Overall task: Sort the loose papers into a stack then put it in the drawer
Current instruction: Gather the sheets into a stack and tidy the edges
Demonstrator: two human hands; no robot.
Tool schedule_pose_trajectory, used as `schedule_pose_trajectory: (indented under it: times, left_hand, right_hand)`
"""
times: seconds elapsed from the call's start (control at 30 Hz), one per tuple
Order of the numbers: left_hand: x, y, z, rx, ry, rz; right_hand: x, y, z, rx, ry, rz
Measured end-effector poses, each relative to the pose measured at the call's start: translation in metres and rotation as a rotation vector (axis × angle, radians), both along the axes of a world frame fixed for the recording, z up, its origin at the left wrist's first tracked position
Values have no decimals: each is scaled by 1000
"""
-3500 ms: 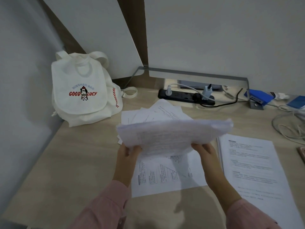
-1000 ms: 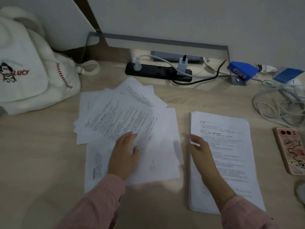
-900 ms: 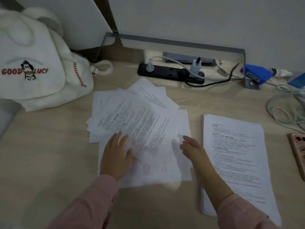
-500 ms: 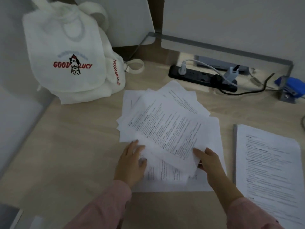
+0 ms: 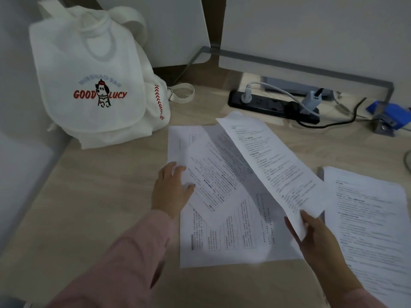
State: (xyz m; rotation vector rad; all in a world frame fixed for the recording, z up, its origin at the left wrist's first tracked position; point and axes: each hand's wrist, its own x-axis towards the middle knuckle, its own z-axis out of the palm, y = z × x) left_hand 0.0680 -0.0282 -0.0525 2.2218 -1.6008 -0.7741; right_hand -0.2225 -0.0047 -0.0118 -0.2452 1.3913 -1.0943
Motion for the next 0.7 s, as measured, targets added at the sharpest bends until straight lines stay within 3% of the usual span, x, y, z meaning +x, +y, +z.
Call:
schedule_pose_trajectory:
  times: [0.13,0.3,0.37,0.53,0.7]
  left_hand:
    - [9,-33,4,161,-82,31]
    - [18,-37,-3,217,-129,17]
    - [19,-33,-3,179,-3,20]
    - [24,-12,15,25,615,231]
    - [57,13,37,25,783,313]
  right_hand:
    - [-4,9,0,-3,47,51]
    - [-12,12,-3,0,33,77]
    - [-15,13,-1,12,51,92]
    - [-20,12,18,71,137,217]
    - [-35,5,28,32,271,362]
